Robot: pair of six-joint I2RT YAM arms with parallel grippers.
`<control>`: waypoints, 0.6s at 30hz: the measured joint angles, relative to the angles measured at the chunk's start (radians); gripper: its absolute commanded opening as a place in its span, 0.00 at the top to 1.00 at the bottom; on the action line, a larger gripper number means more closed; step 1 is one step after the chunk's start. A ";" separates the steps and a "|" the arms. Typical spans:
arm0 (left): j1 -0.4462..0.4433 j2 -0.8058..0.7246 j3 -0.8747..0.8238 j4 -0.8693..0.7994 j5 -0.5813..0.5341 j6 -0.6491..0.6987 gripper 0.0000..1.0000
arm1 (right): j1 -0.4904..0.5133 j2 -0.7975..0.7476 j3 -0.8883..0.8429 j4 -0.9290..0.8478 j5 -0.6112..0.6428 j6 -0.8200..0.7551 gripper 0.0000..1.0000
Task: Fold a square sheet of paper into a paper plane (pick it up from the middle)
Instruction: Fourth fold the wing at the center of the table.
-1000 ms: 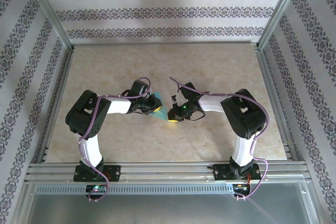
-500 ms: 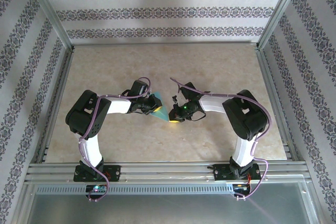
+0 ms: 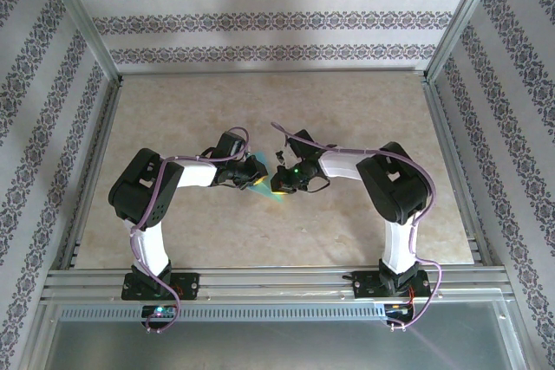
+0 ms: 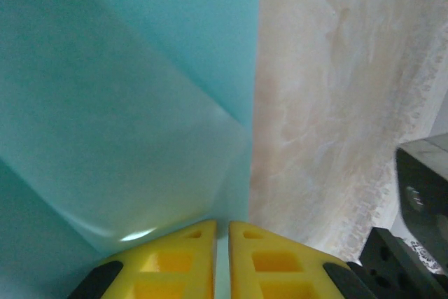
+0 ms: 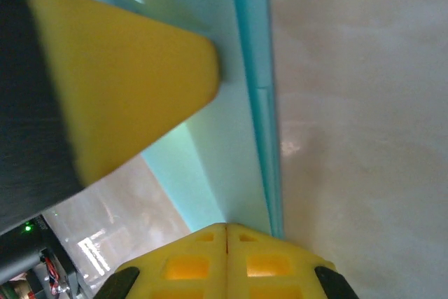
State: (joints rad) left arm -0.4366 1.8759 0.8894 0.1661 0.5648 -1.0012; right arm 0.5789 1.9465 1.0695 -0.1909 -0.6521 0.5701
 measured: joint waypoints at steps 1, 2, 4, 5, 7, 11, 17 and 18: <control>0.000 0.001 0.001 -0.003 0.000 0.000 0.87 | 0.000 0.001 0.002 -0.002 -0.003 0.000 0.95; 0.000 0.002 0.003 -0.008 -0.001 0.000 0.87 | 0.000 0.001 0.003 -0.003 -0.002 -0.001 0.95; 0.000 0.004 0.011 -0.024 -0.004 0.000 0.88 | 0.002 0.001 0.003 -0.004 0.000 -0.003 0.95; 0.000 0.005 0.016 -0.032 -0.005 0.000 0.88 | 0.002 0.001 0.002 -0.005 0.000 -0.007 0.96; 0.000 0.008 0.026 -0.051 -0.007 0.000 0.89 | 0.002 0.000 0.000 -0.004 0.001 -0.018 0.96; 0.000 0.015 0.044 -0.084 -0.008 0.000 0.89 | 0.002 -0.023 -0.035 0.011 0.006 -0.027 0.96; 0.000 0.021 0.057 -0.107 -0.008 0.000 0.89 | 0.002 -0.111 -0.143 -0.004 0.010 -0.027 0.96; 0.000 0.021 0.059 -0.111 -0.008 0.000 0.89 | 0.002 -0.126 -0.160 -0.008 0.011 -0.027 0.96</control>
State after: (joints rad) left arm -0.4366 1.8965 0.9482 0.0555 0.5568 -1.0008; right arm 0.5808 1.8210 0.9096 -0.1989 -0.6411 0.5430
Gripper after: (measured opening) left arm 0.111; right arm 0.046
